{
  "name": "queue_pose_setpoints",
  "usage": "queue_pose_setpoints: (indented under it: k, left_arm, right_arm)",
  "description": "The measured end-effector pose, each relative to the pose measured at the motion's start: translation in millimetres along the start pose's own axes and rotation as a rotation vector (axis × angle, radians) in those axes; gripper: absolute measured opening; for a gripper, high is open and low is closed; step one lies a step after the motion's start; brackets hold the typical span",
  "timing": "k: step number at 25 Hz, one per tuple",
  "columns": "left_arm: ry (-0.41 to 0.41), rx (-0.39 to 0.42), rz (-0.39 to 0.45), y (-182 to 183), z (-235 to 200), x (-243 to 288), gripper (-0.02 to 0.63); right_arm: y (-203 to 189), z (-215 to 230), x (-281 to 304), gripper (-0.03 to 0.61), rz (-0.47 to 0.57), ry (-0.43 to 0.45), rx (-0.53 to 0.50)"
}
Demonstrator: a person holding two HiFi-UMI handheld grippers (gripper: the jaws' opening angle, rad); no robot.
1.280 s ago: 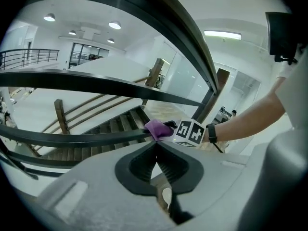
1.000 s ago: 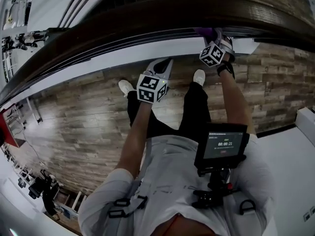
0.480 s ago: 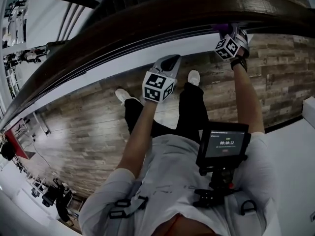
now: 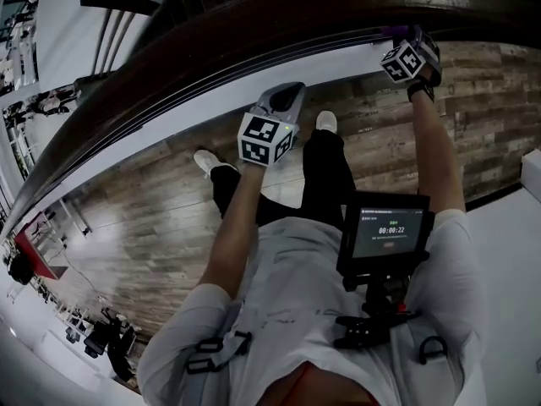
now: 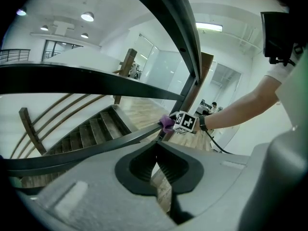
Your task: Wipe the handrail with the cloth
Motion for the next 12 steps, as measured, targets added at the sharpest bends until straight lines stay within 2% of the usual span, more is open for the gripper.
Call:
queue_pose_setpoints:
  k: [3, 6, 10, 12]
  left_arm:
    - [-0.017, -0.002, 0.005, 4, 3, -4, 0.0]
    - [-0.043, -0.009, 0.006, 3, 5, -15, 0.0]
    - [-0.074, -0.003, 0.009, -7, -21, -58, 0.0]
    - [-0.07, -0.011, 0.015, -11, -28, -74, 0.0]
  right_arm:
    - [1, 1, -8, 0.221, -0.007, 0.032, 0.06]
    - [5, -11, -24, 0.161, -0.006, 0.083, 0.139]
    - [59, -90, -63, 0.14, 0.049, 0.257, 0.14]
    - [81, -131, -82, 0.138, 0.095, 0.31, 0.106]
Point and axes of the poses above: the fingertips, and each gripper's own axes: x forward along the fingers, z to its right, y out of its top, the point moved 1 cm from there along -x, backward along the fingers, and after that the axes turned 8 degrees about y, right-handed, at the moved point
